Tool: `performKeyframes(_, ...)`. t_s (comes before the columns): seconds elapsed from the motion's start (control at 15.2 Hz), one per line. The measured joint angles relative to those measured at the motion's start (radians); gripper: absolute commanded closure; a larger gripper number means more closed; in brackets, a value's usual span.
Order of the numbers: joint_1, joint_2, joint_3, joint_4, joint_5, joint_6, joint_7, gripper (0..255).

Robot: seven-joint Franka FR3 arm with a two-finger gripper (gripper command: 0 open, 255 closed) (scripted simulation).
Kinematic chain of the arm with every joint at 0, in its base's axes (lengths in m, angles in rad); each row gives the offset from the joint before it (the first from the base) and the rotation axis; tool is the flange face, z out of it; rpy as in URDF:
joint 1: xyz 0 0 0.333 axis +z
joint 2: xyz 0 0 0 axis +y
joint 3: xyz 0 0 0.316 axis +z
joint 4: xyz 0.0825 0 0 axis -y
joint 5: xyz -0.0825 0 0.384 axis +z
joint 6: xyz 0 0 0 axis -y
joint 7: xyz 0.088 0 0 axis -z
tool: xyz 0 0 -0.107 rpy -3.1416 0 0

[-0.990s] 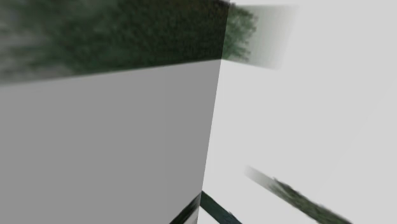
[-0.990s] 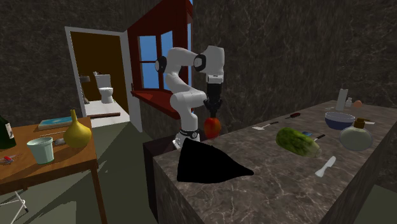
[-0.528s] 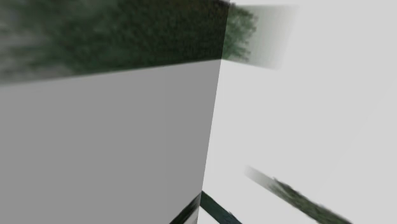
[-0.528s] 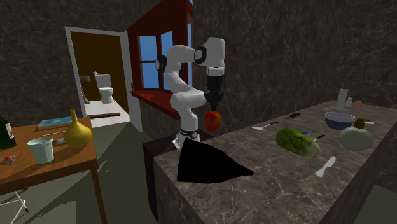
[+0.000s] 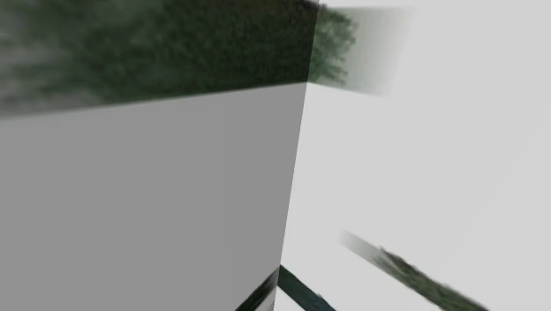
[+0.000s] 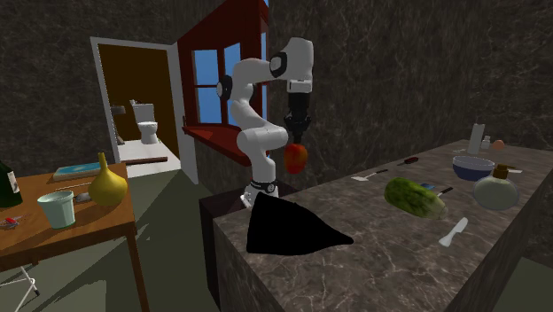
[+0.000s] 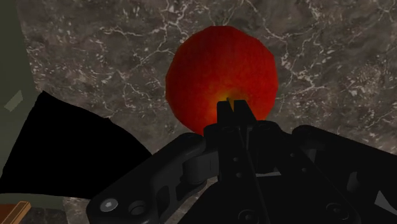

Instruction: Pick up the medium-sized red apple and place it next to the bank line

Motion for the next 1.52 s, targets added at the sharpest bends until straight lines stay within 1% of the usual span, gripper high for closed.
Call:
performKeyframes(0.66,-0.002,0.045,0.001,0.15,0.0,-0.105,-0.007,255)
performKeyframes(0.73,0.001,0.056,0.013,0.161,0.01,-0.105,0.004,255)
performKeyframes(0.79,0.005,0.065,0.026,0.166,0.02,-0.102,0.017,255)
performKeyframes(1.12,0.036,0.145,0.147,0.221,0.108,-0.08,0.128,255)
performKeyframes(1.52,0.053,0.282,0.292,0.322,0.191,-0.038,0.265,255)
